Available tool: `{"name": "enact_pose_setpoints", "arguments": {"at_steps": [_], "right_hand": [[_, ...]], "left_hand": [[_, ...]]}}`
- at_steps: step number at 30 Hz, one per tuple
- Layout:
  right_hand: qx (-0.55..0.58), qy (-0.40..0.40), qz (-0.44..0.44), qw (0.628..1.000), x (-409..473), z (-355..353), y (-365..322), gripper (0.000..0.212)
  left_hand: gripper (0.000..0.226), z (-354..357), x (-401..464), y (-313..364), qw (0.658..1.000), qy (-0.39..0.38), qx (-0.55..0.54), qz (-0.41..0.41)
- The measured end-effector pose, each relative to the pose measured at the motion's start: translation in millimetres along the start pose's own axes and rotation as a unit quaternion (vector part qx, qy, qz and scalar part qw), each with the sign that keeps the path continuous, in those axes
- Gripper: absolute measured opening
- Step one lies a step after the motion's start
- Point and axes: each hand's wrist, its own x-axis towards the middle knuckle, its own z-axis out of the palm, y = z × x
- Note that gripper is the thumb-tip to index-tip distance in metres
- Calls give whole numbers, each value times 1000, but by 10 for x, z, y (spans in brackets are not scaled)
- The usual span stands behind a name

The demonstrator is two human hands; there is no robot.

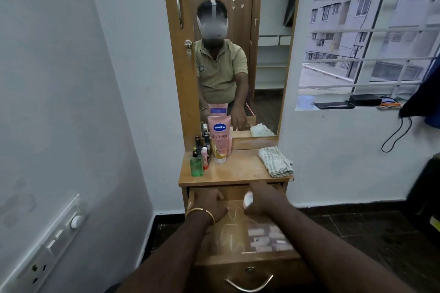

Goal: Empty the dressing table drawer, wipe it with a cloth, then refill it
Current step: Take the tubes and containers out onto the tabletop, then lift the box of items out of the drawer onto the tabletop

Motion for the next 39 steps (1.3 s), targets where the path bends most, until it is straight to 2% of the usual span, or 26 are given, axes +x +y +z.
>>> {"name": "enact_pose_setpoints", "arguments": {"at_steps": [4, 10, 16, 24, 26, 31, 35, 39], "right_hand": [[100, 57, -45, 992, 362, -170, -294, 70], [198, 135, -28, 970, 739, -107, -635, 73], [212, 147, -14, 966, 901, 54, -701, 81], [190, 185, -28, 964, 875, 81, -605, 82], [184, 205, -31, 961, 825, 65, -523, 77], [152, 308, -104, 933, 546, 31, -122, 39], [132, 293, -128, 938, 324, 115, 278, 33], [149, 294, -112, 937, 162, 135, 565, 30]], "left_hand": [[38, -25, 147, -114, 1000, -4, 7, -3], [22, 5, 284, -246, 1000, -12, 10, -3], [21, 79, 337, -311, 999, -22, 15, 19], [26, 164, 279, -164, 998, -55, 8, 33], [25, 212, 245, -88, 997, -68, 2, 47], [34, 509, 109, 193, 983, -142, 61, 98], [41, 739, 31, 343, 968, -194, 128, 91], [37, 807, 26, 439, 965, -201, 152, 66]]}}
